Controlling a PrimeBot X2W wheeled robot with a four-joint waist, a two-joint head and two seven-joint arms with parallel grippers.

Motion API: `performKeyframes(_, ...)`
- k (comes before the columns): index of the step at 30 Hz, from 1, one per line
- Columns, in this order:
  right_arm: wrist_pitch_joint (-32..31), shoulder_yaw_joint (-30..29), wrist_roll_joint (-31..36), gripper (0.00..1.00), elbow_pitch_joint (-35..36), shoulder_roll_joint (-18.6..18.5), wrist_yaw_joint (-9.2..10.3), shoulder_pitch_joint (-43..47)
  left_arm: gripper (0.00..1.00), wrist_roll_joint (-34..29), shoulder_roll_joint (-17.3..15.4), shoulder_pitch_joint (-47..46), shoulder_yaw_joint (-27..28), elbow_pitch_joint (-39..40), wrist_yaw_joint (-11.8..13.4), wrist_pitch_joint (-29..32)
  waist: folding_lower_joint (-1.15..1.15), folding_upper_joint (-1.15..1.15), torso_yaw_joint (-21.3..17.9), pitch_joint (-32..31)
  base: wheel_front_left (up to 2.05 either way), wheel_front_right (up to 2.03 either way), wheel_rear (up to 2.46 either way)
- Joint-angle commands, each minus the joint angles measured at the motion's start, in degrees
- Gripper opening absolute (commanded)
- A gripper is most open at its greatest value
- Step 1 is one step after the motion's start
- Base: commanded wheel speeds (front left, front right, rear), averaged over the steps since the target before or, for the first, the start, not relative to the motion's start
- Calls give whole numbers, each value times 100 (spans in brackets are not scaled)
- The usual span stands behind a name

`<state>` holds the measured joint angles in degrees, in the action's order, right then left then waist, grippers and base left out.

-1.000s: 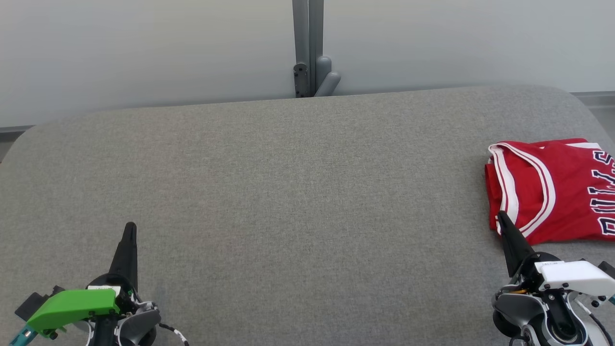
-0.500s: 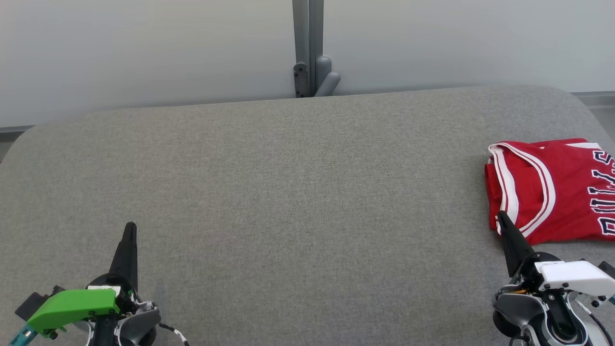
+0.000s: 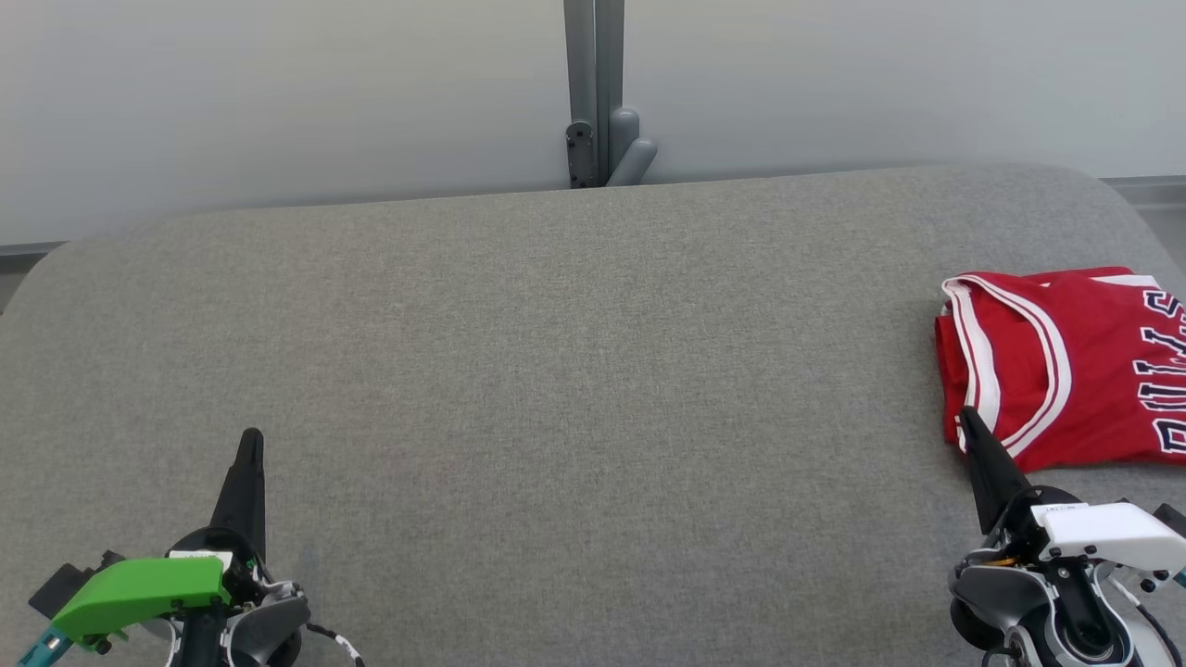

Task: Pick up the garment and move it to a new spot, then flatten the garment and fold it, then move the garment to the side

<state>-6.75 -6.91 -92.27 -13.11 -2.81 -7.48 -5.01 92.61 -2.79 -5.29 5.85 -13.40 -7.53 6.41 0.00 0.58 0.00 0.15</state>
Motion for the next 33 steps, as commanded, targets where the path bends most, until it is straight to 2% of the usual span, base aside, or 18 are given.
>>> performKeyframes(1,-19,-12,-40,0,21,-12,-2,-42,0,-14,-26,-67,30,6,8,-2,0,-58,0,0,0,0,0)
performKeyframes(33,-19,-11,-41,0,21,-12,-2,-42,0,-17,-23,-67,32,6,8,1,0,-58,0,0,0,0,0)
